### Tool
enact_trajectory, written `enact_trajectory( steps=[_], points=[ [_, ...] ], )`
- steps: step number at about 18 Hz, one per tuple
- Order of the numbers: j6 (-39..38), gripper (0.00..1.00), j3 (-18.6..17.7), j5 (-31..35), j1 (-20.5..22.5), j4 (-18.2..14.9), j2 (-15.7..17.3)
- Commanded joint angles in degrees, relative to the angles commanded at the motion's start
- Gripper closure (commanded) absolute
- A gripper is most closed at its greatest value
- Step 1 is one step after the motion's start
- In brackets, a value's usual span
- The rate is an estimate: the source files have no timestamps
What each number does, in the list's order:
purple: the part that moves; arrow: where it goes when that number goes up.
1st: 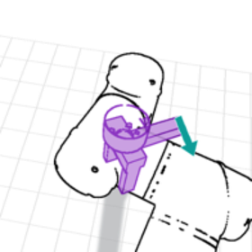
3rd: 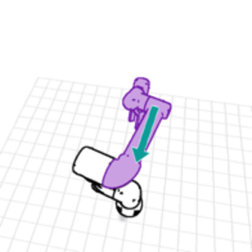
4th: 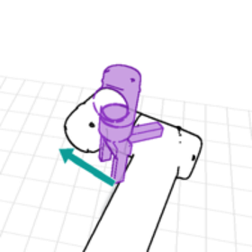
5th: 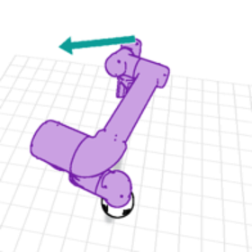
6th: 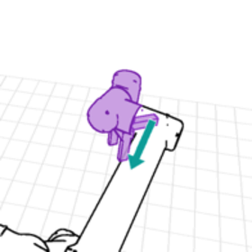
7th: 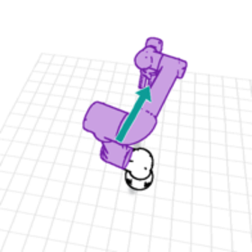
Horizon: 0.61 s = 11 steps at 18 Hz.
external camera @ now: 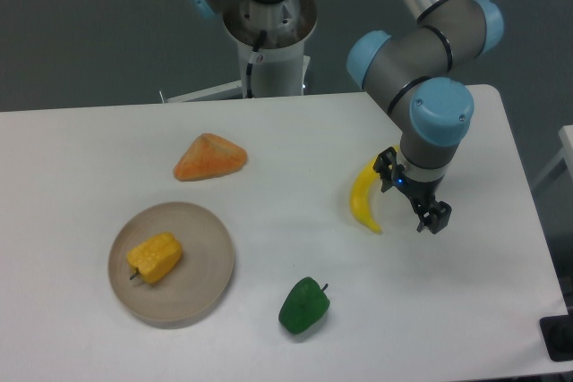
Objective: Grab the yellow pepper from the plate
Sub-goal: 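Lower the gripper and release the yellow banana onto the table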
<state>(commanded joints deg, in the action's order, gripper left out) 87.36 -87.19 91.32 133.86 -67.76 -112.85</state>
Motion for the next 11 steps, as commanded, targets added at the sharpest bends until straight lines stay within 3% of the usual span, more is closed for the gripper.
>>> enact_trajectory(
  steps=[6, 11],
  points=[
    [-1.2, 0.0, 0.3, -0.9, -0.9, 0.2, 0.3],
    [-8.2, 0.0, -0.2, -4.0, -4.7, 0.2, 1.6]
  ],
)
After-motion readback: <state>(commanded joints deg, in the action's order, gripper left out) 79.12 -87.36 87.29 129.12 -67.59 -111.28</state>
